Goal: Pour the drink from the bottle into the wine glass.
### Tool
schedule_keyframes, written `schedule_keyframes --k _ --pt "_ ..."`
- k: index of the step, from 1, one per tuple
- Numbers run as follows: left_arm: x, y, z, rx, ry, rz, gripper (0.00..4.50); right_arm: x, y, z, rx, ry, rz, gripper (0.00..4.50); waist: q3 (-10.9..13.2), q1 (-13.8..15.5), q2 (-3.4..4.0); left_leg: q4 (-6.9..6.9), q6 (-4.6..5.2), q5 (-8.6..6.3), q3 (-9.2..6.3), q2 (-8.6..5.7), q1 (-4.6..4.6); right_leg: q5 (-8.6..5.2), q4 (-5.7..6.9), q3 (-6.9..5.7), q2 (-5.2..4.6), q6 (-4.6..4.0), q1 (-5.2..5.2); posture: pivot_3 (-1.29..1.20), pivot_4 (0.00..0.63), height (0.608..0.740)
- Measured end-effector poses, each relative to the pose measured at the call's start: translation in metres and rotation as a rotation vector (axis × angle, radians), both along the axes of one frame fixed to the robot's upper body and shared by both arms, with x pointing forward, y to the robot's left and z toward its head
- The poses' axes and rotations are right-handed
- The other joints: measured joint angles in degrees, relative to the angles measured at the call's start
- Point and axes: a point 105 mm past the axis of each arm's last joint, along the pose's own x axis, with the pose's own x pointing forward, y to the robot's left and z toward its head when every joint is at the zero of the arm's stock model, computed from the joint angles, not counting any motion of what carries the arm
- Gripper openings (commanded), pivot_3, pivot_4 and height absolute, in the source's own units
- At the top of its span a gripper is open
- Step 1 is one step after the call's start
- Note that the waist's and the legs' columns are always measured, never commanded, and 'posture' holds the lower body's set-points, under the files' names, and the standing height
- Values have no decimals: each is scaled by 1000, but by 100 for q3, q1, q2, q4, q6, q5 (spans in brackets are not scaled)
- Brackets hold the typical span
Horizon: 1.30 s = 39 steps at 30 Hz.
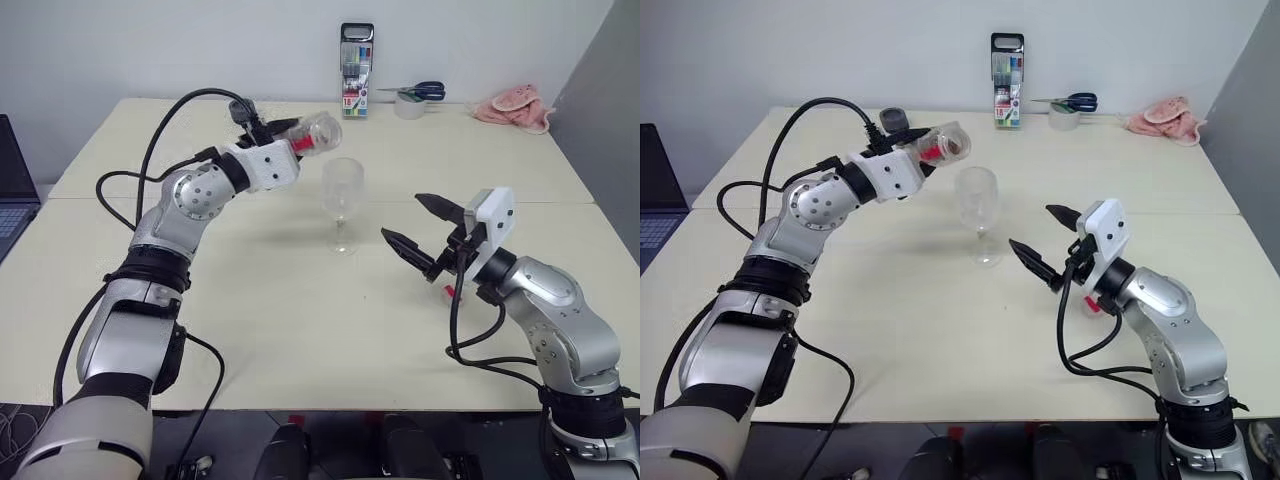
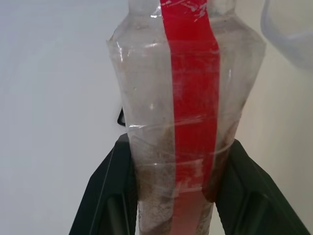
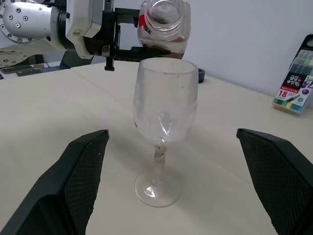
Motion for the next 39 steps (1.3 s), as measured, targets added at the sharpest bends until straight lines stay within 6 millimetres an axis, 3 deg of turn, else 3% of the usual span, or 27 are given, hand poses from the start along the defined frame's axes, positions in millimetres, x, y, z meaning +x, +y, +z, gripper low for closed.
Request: schedule_keyframes --k 14,21,30,39 --pt "5 4 18 159 -157 24 1672 -7 0 -10 -10 62 47 4500 0 -3 0 2 2 -1 0 -2 -3 0 7 -1 0 0 -3 0 150 740" --pt "5 1 17 218 -197 13 1672 -8 1 -8 -8 62 49 4500 0 -12 0 5 1 0 1 -3 -3 0 10 0 -1 0 -4 0 150 740" --pt "6 3 30 245 -264 28 1672 -9 4 -11 -10 69 55 4500 0 -46 -1 15 1 0 12 -7 -17 0 55 9 -4 0 -41 0 150 740" --pt "7 0 31 281 -292 25 1672 -9 4 -11 -3 62 56 4500 0 -56 -1 80 9 -5 5 -11 -52 0 85 7 -3 1 -54 0 150 740"
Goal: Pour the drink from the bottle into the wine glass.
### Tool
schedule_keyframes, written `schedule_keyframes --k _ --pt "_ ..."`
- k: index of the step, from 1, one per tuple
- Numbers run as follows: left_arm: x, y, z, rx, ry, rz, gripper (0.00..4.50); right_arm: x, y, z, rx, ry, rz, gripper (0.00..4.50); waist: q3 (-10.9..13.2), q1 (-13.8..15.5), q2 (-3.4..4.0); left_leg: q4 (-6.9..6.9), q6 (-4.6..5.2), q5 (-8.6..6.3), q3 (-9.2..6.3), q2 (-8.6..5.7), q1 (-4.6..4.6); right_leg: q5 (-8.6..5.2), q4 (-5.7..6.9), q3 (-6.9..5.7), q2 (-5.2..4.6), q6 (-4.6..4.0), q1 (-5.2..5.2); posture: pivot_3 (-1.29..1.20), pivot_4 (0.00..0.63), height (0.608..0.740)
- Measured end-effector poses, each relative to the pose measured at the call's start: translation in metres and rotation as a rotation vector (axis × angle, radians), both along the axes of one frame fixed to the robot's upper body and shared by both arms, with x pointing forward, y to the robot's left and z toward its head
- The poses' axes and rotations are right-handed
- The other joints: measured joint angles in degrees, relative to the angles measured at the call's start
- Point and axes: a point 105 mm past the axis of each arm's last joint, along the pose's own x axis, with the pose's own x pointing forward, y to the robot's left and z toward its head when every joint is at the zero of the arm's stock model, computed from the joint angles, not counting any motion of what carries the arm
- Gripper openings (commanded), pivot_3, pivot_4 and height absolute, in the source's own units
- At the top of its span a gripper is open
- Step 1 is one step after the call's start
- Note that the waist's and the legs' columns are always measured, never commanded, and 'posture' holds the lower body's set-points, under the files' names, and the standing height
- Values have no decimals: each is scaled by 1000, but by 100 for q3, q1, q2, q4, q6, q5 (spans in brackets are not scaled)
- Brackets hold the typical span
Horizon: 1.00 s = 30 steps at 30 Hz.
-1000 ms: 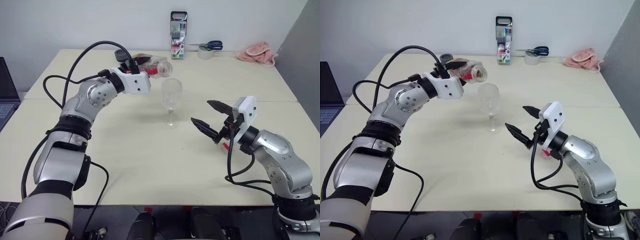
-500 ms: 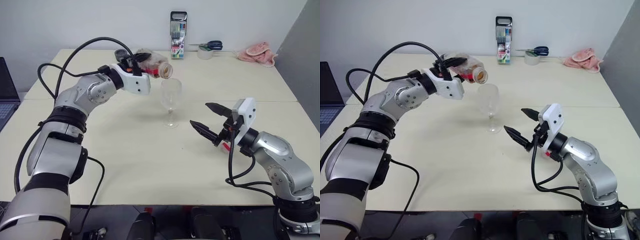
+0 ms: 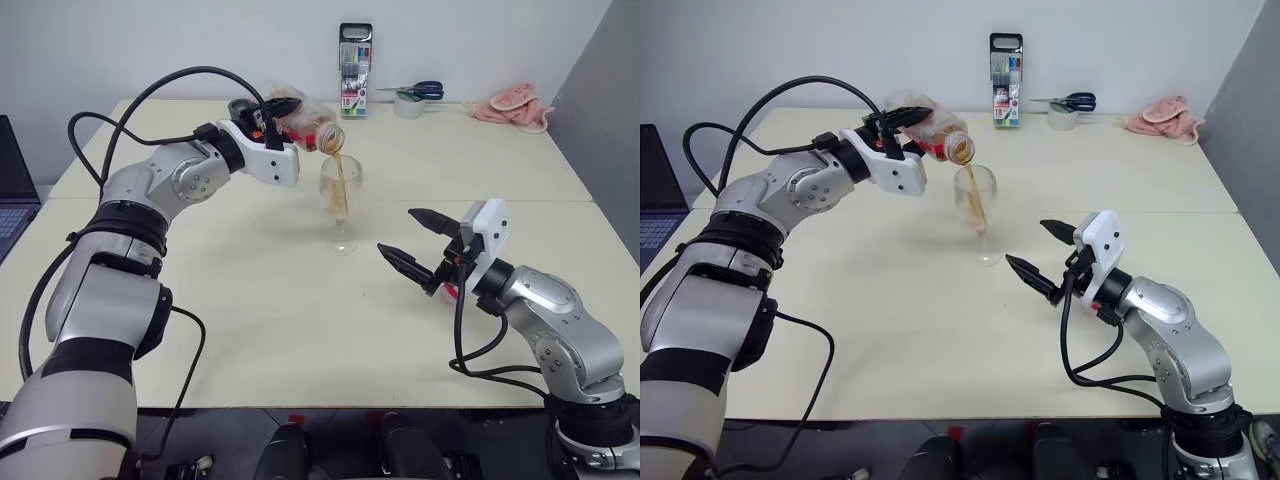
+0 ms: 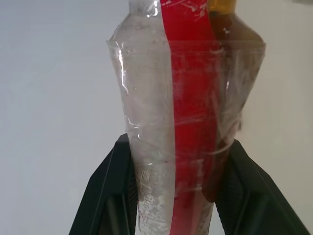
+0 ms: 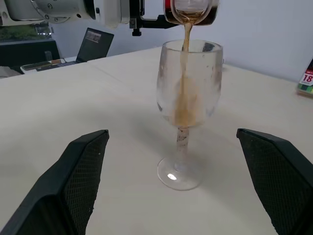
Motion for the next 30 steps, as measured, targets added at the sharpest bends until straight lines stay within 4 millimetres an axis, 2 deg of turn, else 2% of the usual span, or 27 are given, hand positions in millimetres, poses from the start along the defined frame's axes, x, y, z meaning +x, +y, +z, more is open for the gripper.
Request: schedule_keyframes --k 4,11,17,30 --pt "1 1 5 -4 -18 6 1672 -1 1 2 18 -17 6 4500 0 -5 0 1 -1 0 -2 0 1 0 4 -1 1 0 0 0 150 740" --pt "3 2 1 16 -16 17 1672 -3 1 2 30 -30 17 4500 0 -9 0 1 -3 2 -3 0 -1 0 4 -2 0 0 -1 0 150 740" --pt "1 -2 14 18 -60 7 1672 -4 2 2 36 -33 18 4500 0 -12 0 1 -4 2 -3 0 -1 0 5 -1 0 0 -2 0 150 740" --pt "4 1 12 29 -59 26 1672 -4 4 3 41 -34 20 4500 0 -13 0 2 -6 3 -2 -1 -1 0 7 -1 0 0 -3 0 150 740"
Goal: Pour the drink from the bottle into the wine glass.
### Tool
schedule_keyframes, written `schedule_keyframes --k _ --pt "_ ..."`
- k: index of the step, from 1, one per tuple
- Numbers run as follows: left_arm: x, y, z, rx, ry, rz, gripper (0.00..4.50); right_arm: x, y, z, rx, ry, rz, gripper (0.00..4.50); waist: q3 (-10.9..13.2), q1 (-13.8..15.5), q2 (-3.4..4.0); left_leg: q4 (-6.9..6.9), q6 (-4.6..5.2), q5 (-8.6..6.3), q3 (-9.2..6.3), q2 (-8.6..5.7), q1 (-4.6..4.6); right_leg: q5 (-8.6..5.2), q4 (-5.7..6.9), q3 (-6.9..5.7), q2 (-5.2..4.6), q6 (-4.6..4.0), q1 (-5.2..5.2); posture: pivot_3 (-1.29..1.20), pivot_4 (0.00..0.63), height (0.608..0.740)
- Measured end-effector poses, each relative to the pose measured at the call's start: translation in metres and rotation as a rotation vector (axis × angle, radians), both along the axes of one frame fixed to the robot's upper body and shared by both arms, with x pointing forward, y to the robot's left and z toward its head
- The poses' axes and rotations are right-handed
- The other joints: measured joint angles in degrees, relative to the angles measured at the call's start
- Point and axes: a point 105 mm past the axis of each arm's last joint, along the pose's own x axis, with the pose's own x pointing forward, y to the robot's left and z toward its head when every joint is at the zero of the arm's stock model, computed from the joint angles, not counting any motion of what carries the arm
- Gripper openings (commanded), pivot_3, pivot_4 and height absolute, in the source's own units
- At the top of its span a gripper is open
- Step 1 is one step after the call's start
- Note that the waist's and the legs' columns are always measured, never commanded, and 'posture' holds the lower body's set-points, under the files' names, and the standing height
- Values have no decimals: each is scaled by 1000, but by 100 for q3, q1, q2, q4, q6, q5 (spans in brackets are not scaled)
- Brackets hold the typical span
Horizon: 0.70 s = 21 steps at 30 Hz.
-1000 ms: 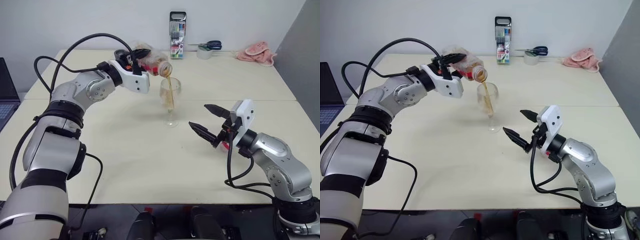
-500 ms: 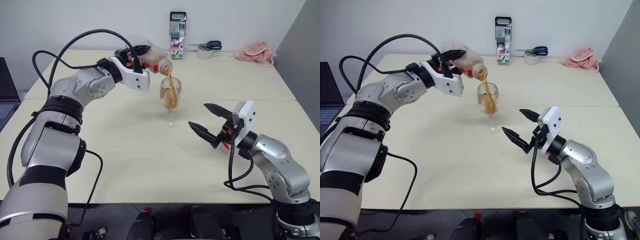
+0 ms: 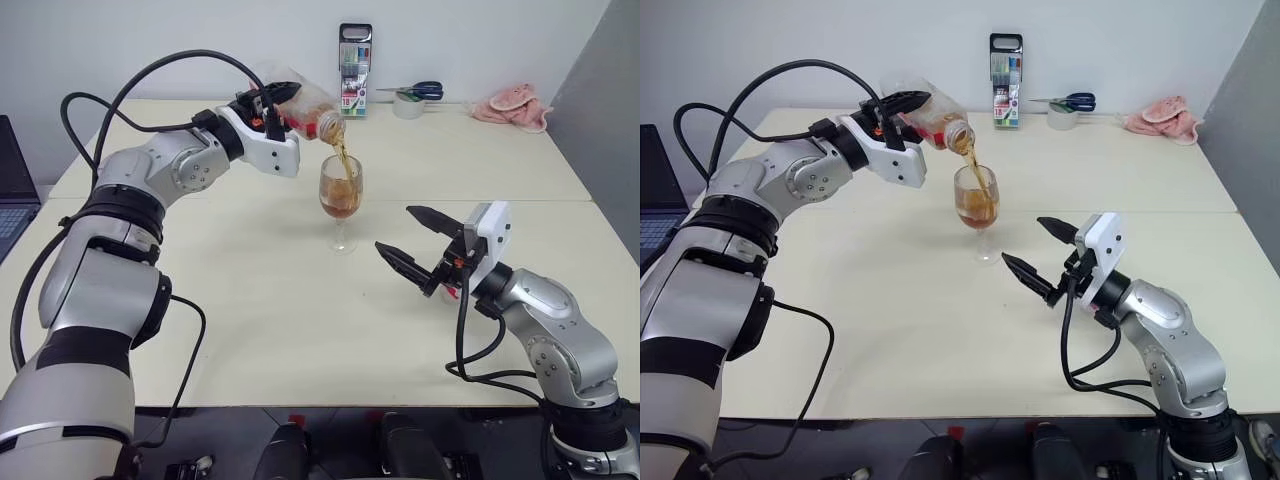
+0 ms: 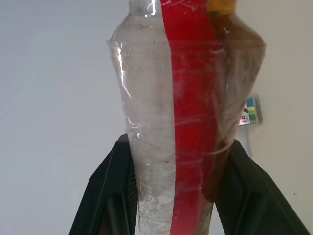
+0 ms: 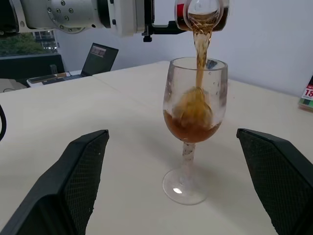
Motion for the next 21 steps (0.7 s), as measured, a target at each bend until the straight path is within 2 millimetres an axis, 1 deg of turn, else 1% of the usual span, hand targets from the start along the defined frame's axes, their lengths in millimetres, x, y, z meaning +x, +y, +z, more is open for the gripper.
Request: schedule_keyframes --k 4,21 --pt "0 0 0 0 -1 3 1672 0 2 4 -1 -12 3 4500 0 0 0 0 0 0 -1 0 0 0 1 0 0 0 0 0 150 740" --pt "2 2 0 -4 1 18 1672 1 2 3 -4 4 -2 4500 0 -1 0 3 -2 1 0 -1 0 0 5 0 -1 0 0 0 150 740"
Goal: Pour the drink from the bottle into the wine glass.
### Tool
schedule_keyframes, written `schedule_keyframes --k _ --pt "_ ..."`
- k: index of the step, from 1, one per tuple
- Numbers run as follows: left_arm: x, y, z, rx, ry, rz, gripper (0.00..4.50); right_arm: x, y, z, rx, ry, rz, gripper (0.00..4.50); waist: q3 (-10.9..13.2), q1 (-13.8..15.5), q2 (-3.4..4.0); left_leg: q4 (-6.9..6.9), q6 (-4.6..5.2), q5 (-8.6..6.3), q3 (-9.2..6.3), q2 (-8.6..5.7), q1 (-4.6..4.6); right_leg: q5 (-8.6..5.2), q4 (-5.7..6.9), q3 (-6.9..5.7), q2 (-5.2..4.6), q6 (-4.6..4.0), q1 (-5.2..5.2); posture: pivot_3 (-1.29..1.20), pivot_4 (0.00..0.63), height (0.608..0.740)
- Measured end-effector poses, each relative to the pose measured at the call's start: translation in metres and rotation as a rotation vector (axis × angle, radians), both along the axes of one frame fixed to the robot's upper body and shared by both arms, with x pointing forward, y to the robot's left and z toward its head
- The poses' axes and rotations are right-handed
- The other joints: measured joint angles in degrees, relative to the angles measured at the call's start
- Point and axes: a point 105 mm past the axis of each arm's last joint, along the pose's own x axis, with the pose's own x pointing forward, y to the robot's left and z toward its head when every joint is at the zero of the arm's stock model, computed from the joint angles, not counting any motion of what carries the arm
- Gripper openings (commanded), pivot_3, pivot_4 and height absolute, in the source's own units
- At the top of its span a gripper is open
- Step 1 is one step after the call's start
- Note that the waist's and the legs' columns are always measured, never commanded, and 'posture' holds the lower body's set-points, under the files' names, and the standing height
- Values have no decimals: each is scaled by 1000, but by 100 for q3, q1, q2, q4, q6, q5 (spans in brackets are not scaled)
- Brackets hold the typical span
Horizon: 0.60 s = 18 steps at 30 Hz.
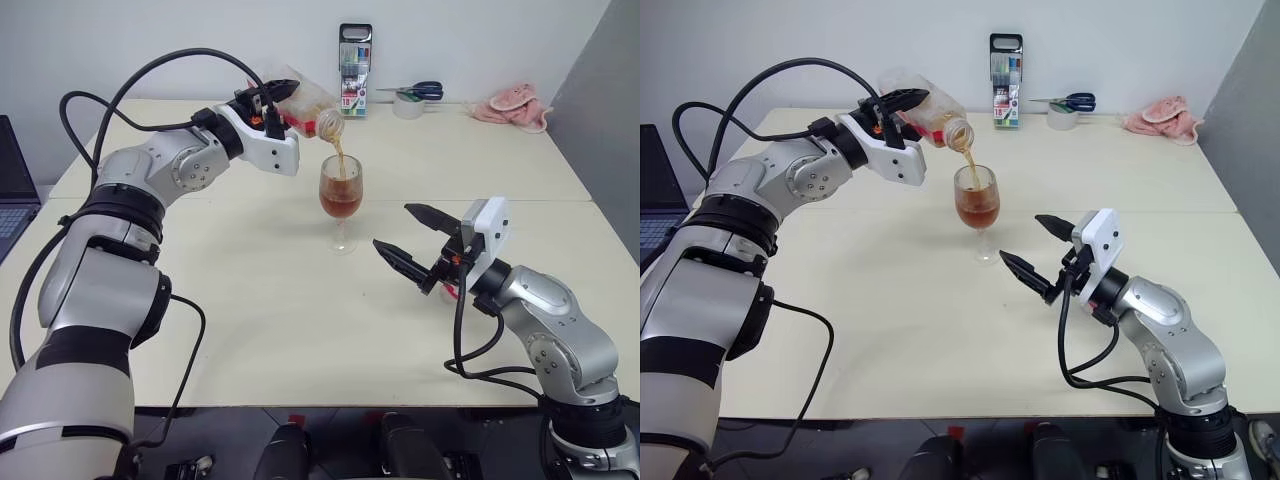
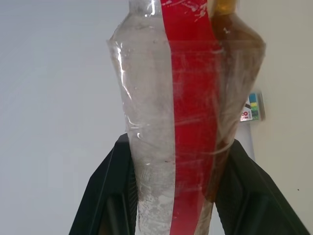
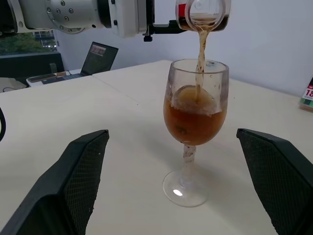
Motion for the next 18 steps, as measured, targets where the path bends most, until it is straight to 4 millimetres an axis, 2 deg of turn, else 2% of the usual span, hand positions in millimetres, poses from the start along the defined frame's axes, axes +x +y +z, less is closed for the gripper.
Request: schedule_keyframes --k 9,15,18 --pt "4 -2 -4 -137 103 1 1672 -2 2 1 -5 -3 12 4500 0 -10 0 2 0 0 0 0 0 0 3 0 0 0 0 0 150 740" --pt "6 -1 -14 -350 260 -24 1671 -2 5 3 -21 -22 20 4500 -1 -12 0 5 -1 1 -3 0 0 0 5 -1 -1 0 0 0 150 740" --pt "5 -4 -19 -558 384 -77 1671 -2 10 4 -40 -35 40 4500 -2 -15 2 8 -2 1 -4 2 -1 0 6 -1 -3 -1 0 0 150 740"
